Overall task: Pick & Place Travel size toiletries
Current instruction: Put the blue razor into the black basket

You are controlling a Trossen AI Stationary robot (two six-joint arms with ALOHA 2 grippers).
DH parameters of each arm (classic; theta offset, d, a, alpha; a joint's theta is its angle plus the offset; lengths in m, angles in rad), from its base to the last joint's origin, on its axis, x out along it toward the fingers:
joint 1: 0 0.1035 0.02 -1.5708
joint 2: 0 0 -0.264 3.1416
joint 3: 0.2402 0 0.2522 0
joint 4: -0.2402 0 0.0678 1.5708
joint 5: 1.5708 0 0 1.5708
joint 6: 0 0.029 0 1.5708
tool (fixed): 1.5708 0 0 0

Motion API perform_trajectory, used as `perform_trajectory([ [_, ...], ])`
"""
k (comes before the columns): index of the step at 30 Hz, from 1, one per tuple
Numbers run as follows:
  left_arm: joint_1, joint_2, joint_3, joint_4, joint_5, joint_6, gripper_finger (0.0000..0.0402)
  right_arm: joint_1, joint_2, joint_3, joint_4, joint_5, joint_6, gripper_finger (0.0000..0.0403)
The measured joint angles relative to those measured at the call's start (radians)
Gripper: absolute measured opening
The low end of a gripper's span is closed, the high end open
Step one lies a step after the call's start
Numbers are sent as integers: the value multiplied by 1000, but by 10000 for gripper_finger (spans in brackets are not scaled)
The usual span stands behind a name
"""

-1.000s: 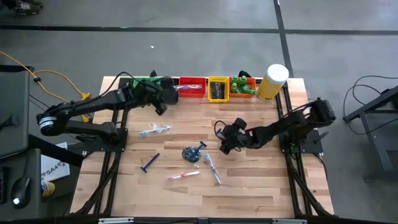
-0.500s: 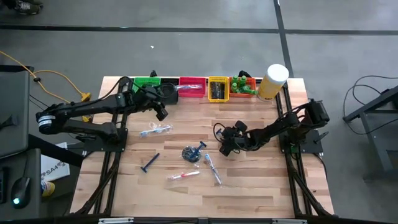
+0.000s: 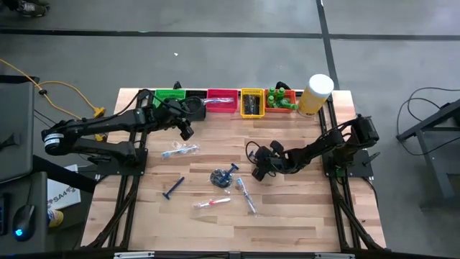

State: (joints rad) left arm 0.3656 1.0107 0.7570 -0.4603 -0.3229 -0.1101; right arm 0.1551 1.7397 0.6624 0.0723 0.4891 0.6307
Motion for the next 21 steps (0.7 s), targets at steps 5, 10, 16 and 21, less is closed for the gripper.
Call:
perform_trajectory([
  [5,0,0,0,-11,1,0,182,-1,0,0,2,-35,1,27],
  [10,0,0,0,-27,4,9,182,-2,-7,-1,10,-54,2,27],
  [16,-1,-18,0,0,26,26,182,1,-73,-2,14,-20,-45,27],
  [21,-18,-21,-37,117,62,27,182,-6,-175,-2,-3,48,-136,27],
])
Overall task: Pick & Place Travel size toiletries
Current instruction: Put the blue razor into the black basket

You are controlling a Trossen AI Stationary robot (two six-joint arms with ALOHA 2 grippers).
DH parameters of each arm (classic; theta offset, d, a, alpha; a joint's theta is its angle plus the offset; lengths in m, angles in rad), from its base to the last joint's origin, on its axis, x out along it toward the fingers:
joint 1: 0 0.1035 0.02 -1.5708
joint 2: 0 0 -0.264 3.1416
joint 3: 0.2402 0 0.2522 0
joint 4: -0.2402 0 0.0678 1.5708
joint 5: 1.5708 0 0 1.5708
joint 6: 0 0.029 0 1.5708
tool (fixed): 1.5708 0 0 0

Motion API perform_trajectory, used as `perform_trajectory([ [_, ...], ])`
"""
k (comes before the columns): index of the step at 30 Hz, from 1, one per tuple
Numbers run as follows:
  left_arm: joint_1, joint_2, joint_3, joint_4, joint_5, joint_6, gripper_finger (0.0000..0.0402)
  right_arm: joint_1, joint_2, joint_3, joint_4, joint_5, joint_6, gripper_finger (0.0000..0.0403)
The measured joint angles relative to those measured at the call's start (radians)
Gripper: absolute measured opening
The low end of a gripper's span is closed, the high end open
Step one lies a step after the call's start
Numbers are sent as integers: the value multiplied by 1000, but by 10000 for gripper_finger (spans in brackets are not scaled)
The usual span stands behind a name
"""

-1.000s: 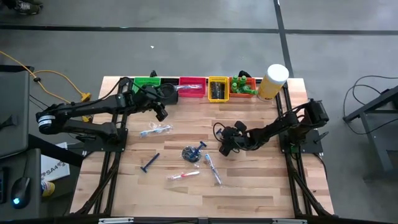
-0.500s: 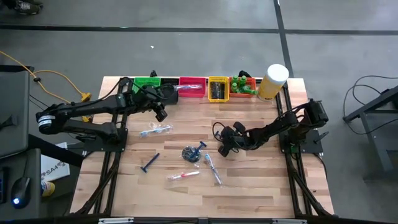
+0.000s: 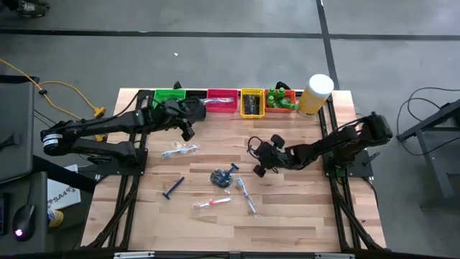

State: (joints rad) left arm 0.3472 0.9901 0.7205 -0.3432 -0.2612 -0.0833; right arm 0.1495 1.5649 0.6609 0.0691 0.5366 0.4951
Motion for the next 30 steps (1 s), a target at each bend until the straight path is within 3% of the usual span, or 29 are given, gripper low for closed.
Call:
perform_trajectory([
  [7,-57,1,-246,503,189,54,182,-31,-146,1,0,64,-109,27],
  [13,-68,7,-426,872,284,9,182,-34,-207,2,153,66,-244,27],
  [22,-93,23,-469,955,347,-64,182,-35,-148,2,519,-17,-461,27],
  [30,-175,65,-464,1096,335,-7,183,-75,-38,2,796,-219,-521,27],
])
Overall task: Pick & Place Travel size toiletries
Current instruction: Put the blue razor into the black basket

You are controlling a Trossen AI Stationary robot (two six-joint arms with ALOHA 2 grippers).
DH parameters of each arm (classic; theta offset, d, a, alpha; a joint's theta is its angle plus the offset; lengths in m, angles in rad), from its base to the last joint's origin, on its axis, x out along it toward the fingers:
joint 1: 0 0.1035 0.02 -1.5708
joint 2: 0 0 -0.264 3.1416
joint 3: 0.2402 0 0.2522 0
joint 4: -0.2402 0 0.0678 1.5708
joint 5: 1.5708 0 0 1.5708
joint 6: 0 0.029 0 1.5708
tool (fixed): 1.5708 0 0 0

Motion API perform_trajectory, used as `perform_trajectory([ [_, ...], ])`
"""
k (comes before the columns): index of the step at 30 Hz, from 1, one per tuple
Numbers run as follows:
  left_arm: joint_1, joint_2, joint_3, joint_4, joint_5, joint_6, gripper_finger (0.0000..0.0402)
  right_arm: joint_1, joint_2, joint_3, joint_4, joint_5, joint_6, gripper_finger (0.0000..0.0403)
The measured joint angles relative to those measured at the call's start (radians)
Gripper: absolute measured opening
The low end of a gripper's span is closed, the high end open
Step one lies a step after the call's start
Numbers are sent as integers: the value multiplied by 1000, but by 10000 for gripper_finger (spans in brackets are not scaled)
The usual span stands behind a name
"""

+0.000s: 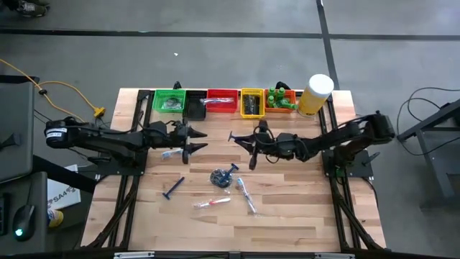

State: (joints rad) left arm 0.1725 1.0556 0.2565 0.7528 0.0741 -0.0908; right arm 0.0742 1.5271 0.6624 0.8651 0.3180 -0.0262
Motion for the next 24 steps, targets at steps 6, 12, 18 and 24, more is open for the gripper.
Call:
perform_trajectory([
  [6,-31,124,1,210,-17,9,221,-25,132,0,304,-95,-28,27],
  [12,-38,276,99,256,19,4,272,-38,214,14,467,-142,-32,27],
  [18,-37,408,243,247,49,4,282,-38,242,41,462,-155,-57,27],
  [24,-36,485,340,239,129,-5,283,-38,243,41,456,-154,-58,27],
])
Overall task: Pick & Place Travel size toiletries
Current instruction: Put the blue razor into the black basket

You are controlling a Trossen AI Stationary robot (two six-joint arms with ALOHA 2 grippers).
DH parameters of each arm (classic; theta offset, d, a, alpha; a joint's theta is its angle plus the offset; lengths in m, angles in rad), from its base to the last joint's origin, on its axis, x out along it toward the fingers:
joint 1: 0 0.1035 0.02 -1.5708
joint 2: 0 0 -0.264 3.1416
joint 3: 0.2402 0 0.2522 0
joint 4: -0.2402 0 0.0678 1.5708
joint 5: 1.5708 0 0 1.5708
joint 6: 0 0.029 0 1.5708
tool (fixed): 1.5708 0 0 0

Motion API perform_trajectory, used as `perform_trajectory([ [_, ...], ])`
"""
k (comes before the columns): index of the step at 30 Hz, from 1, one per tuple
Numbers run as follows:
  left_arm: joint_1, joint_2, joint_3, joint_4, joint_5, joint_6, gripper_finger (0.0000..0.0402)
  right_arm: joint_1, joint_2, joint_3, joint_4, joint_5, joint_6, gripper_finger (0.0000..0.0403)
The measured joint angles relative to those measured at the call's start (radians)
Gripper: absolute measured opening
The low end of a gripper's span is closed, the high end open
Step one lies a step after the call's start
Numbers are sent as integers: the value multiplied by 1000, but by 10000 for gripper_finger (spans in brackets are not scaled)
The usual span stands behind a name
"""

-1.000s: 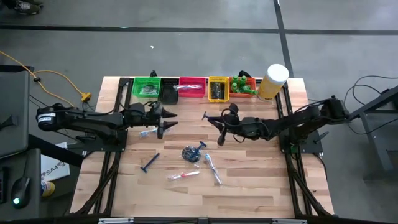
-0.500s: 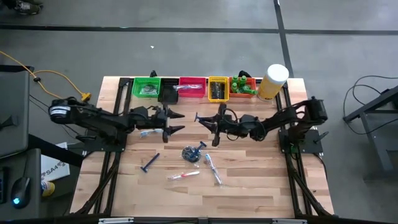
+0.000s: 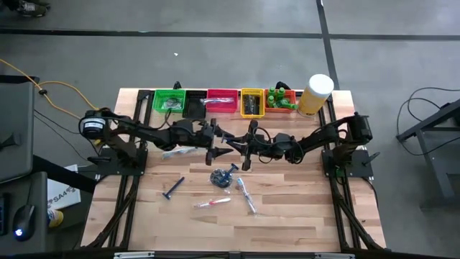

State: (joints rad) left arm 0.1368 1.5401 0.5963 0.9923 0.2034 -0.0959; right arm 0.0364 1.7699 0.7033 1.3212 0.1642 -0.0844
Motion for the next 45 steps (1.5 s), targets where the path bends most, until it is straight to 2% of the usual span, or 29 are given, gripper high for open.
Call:
perform_trajectory([
  [11,0,63,82,-6,52,-40,282,0,0,0,3,-8,-25,27],
  [14,0,63,83,-11,52,-44,270,0,0,0,13,-8,-27,27],
  [19,0,63,84,-13,52,-64,211,0,0,0,16,-8,-28,27],
  [29,0,63,84,-28,52,-60,38,-1,0,-1,7,5,-18,27],
  [32,0,63,85,-38,48,-51,27,0,0,-1,-4,49,-16,27],
  [35,0,63,85,-46,48,-61,29,0,0,0,-23,91,-16,58],
  [42,0,63,84,-61,50,-60,29,14,-10,-1,-40,97,8,162],
  [45,1,63,84,-85,14,-43,29,28,-46,-1,-45,100,9,195],
])
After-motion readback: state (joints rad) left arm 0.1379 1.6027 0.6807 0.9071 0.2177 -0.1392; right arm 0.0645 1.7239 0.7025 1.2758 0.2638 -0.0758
